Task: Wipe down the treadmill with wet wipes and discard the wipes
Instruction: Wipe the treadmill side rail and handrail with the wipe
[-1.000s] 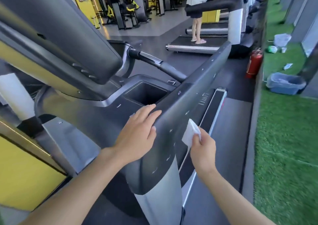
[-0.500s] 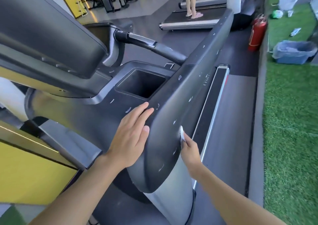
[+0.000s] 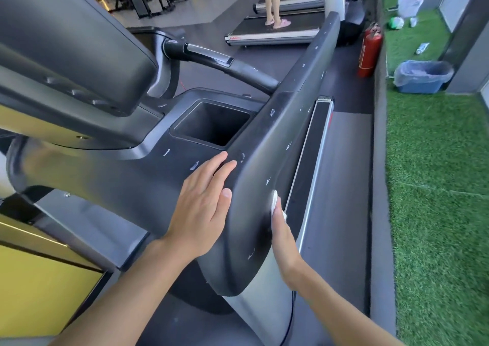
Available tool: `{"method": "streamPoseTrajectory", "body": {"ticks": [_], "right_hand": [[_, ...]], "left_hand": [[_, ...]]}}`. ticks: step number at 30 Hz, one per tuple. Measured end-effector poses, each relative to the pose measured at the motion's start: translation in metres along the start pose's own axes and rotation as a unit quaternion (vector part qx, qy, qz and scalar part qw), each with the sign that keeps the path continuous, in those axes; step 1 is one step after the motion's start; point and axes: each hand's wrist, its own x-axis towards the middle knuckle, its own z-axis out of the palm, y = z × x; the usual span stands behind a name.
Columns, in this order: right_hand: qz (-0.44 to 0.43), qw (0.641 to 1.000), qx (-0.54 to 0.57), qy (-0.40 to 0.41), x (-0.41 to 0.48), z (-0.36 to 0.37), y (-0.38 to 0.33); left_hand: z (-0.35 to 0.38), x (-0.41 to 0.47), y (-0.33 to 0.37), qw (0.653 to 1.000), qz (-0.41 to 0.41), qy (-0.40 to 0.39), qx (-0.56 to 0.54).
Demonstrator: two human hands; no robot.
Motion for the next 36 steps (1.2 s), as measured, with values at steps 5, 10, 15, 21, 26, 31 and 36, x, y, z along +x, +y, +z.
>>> {"method": "streamPoseTrajectory", "body": {"ticks": [5,10,15,21,26,31,36], "right_hand": [[-0.014,0.999,-0.028,0.013,0.006,0.001,0.020],[0.007,1.000,-0.010,0.014,0.021,0.001,0.002],[-0.046,0.999,0.016,0.010,0.001,0.004,0.002],[0.012,1.000,0.008,0.014,0.005,0.009,0.005],[-0.068,0.997,-0.020,0.005,-0.012,0.026,0.012],[0.019,0.999,-0.008,0.041,-0.004,0.018,0.032],[-0.094,0.995,-0.020,-0.001,-0.026,0.038,0.005]], "left_hand": [[0.002,-0.001,-0.001,1.000,0.003,0.001,-0.001],[0.001,0.000,0.000,1.000,0.004,0.001,-0.001],[0.002,-0.001,0.000,1.000,0.005,0.001,-0.002],[0.001,-0.001,0.001,1.000,-0.001,-0.001,0.002],[0.001,-0.001,0.001,1.000,-0.001,-0.007,0.000],[0.000,-0.001,0.001,1.000,-0.004,-0.007,-0.003],[0.000,-0.001,0.001,1.000,-0.005,-0.008,-0.009]]}}
